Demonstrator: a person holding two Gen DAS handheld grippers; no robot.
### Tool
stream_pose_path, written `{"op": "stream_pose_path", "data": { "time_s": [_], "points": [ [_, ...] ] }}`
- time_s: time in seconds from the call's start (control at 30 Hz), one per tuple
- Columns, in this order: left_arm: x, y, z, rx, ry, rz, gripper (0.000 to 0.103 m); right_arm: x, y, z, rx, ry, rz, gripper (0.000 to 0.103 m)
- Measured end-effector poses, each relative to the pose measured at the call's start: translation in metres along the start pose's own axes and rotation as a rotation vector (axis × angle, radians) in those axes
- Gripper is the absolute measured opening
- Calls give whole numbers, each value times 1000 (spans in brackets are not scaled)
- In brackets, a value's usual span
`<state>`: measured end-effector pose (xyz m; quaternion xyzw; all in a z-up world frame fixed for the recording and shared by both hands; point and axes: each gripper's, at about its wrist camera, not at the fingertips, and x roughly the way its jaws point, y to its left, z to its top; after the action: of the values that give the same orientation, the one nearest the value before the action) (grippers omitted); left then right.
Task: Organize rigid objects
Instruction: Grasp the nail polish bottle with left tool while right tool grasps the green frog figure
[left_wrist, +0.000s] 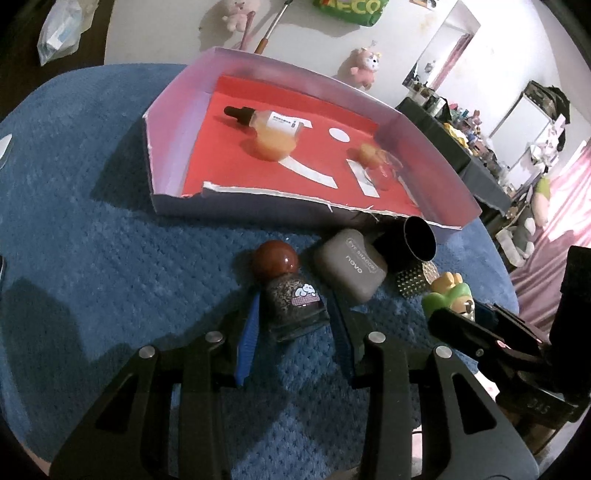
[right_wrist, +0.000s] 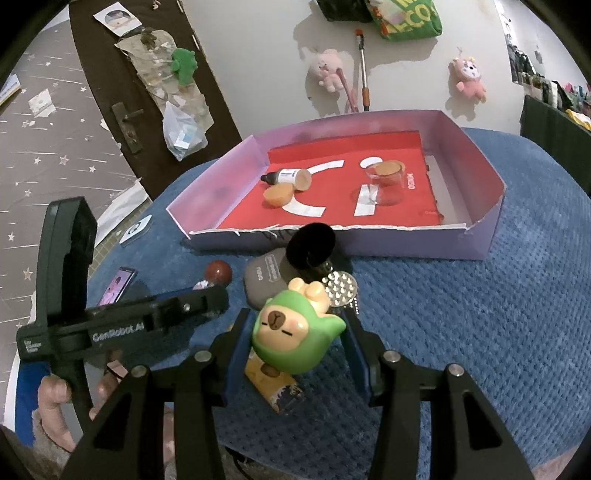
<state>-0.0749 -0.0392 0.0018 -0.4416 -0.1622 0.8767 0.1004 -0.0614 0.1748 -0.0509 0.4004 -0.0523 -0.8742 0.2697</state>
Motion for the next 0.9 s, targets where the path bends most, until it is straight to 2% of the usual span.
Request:
{"op": "stream_pose_path", "data": {
  "time_s": [0.57, 0.9],
  "points": [
    [-13, -8, -3, 34, -40, 0, 34, -3, 2, 7, -7, -20, 9, 50],
    [-33, -17, 3, 66, -92, -2, 34, -7, 4, 9, -9, -33, 12, 50]
  ]
}}
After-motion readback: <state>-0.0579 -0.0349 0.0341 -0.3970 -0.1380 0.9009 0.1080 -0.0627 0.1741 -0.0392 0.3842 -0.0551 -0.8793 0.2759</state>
